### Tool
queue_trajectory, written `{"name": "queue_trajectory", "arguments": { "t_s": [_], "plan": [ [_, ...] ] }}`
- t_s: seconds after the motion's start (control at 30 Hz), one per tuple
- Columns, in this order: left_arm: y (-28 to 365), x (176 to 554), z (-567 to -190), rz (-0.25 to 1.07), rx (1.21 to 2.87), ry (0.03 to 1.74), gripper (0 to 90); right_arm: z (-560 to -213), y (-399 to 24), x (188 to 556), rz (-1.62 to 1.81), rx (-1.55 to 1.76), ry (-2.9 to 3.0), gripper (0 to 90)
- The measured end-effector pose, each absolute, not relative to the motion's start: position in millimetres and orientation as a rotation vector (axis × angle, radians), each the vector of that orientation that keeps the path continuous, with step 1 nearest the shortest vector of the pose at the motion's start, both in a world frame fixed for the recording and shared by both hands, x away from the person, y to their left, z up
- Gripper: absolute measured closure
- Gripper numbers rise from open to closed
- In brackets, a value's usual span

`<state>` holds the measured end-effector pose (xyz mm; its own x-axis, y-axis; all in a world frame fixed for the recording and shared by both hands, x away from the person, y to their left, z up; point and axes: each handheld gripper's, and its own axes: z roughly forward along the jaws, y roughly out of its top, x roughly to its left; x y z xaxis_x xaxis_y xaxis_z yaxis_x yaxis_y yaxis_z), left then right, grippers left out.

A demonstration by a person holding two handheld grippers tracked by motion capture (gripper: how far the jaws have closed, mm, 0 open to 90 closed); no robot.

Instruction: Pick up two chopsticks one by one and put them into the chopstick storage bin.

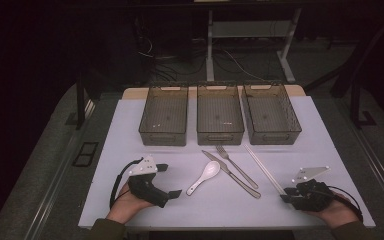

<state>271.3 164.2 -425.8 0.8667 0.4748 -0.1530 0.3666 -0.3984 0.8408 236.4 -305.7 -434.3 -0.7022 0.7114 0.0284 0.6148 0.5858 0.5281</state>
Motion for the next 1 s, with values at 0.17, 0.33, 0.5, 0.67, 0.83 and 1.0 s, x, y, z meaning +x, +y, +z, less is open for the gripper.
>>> {"name": "queue_trajectory", "arguments": {
  "t_s": [0.17,0.33,0.5,0.67,0.83,1.0],
  "plan": [
    [164,271,-426,0.133,2.030,0.611,0.0,-434,-315,240,0.762,1.123,2.621,68.6],
    [164,271,-426,0.133,2.031,0.608,0.0,-434,-321,242,0.761,1.132,2.625,69.4],
    [164,271,-426,0.132,2.030,0.609,0.0,-434,-322,243,0.774,1.151,2.634,65.7],
    [164,271,-426,0.131,2.029,0.611,0.0,-427,-326,246,0.868,1.190,2.570,60.0],
    [163,272,-426,0.131,2.034,0.608,0.0,-419,-324,258,0.939,1.227,2.497,61.0],
    [163,273,-427,0.130,2.045,0.606,0.0,-423,-315,275,0.973,1.241,2.477,63.9]
  ]
}}
